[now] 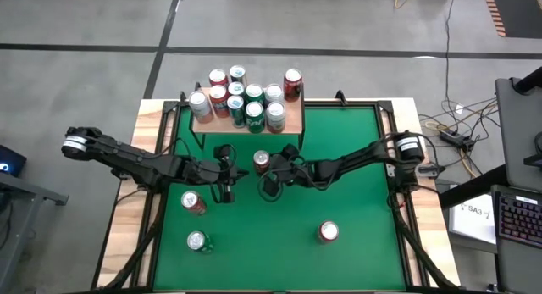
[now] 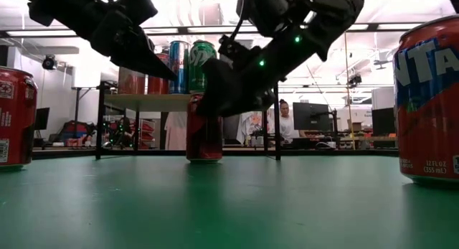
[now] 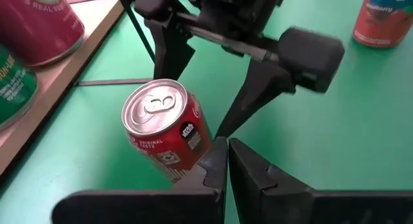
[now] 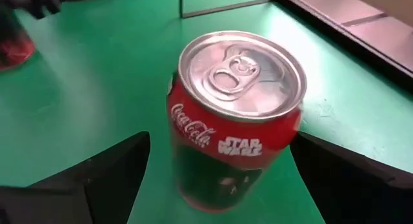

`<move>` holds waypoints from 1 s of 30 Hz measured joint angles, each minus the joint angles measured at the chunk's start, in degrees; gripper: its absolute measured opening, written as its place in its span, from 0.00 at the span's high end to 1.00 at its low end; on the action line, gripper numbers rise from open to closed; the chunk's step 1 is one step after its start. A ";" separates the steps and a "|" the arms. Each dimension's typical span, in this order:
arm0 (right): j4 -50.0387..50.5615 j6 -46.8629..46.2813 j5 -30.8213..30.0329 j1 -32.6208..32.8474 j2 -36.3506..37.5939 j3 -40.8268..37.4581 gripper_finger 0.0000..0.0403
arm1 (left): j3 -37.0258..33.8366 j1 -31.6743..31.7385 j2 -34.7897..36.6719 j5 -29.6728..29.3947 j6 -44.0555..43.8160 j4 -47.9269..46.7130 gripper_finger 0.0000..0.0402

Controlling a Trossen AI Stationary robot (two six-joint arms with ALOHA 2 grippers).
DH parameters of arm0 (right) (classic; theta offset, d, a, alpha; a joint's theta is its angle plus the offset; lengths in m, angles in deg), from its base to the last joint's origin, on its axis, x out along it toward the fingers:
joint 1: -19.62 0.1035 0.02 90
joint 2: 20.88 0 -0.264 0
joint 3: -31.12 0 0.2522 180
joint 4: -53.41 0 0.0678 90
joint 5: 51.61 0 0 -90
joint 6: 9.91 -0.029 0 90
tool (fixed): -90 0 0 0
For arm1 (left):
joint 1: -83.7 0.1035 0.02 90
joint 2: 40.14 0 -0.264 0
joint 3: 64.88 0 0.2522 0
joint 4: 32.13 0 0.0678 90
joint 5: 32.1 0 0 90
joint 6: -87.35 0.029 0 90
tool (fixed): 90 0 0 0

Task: Place canned beverage on shelf
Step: Put the red can on the shelf

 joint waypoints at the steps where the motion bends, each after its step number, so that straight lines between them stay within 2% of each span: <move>1: -0.98 -0.23 -0.75 0.00 -0.59 0.00 0.09 | -0.05 -0.01 0.00 0.02 -0.09 0.19 1.00; 13: -4.76 0.40 -1.49 -0.92 -2.58 0.00 0.10 | -0.39 -0.02 0.02 0.09 -0.28 0.40 1.00; 16: -5.82 0.51 -1.49 -0.96 -2.58 0.00 0.14 | -0.39 -0.02 0.02 0.09 -0.30 0.46 1.00; 22: -6.16 0.86 -1.42 -0.96 -2.58 0.00 0.30 | -0.39 -0.02 0.02 0.47 -0.34 0.65 1.00; 30: -5.20 1.26 0.00 -0.94 -1.01 -0.17 0.31 | -0.39 -0.02 0.41 0.48 -0.51 0.72 1.00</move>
